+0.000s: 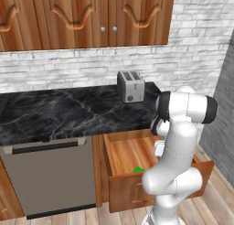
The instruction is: Restock the sink supplies by placing the sponge and soap dispenser on the counter and next to the sink. Make sure the soap dispenser is upright.
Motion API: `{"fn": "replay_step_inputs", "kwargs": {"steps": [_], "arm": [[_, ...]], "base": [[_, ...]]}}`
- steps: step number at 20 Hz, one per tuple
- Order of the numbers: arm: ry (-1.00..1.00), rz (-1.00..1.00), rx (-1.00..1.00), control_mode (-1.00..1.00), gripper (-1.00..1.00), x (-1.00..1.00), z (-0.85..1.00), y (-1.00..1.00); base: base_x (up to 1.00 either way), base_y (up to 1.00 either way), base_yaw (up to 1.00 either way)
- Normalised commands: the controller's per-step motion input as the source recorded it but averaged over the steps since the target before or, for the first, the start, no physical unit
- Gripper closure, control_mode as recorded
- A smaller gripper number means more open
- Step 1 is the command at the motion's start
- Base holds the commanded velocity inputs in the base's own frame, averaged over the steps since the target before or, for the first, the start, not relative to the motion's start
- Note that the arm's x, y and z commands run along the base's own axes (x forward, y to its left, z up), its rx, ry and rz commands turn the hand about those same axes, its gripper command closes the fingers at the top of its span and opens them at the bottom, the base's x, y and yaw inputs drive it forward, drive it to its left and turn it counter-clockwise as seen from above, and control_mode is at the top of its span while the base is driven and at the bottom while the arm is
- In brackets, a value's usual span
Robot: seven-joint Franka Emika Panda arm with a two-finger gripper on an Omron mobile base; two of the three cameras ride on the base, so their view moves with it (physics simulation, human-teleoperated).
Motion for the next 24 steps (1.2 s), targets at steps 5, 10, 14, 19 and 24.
{"fn": "replay_step_inputs", "kwargs": {"steps": [5,10,14,19,24], "arm": [[-0.11,-0.06,-0.1,-1.0,-1.0,0.23,-0.18,-0.08],[0.0,-0.03,-0.14,-1.0,-1.0,0.21,-0.36,-0.07],[0.0,0.0,-0.02,-1.0,-1.0,0.31,-0.14,-0.25],[0.0,0.0,0.0,-1.0,-1.0,0.45,-0.07,-0.14],[0.0,0.0,0.0,-1.0,-1.0,0.35,-0.3,0.0]], "base": [[0.0,0.0,0.0],[0.0,0.0,0.0],[0.0,0.0,0.0],[0.0,0.0,0.0],[0.0,0.0,0.0]]}}
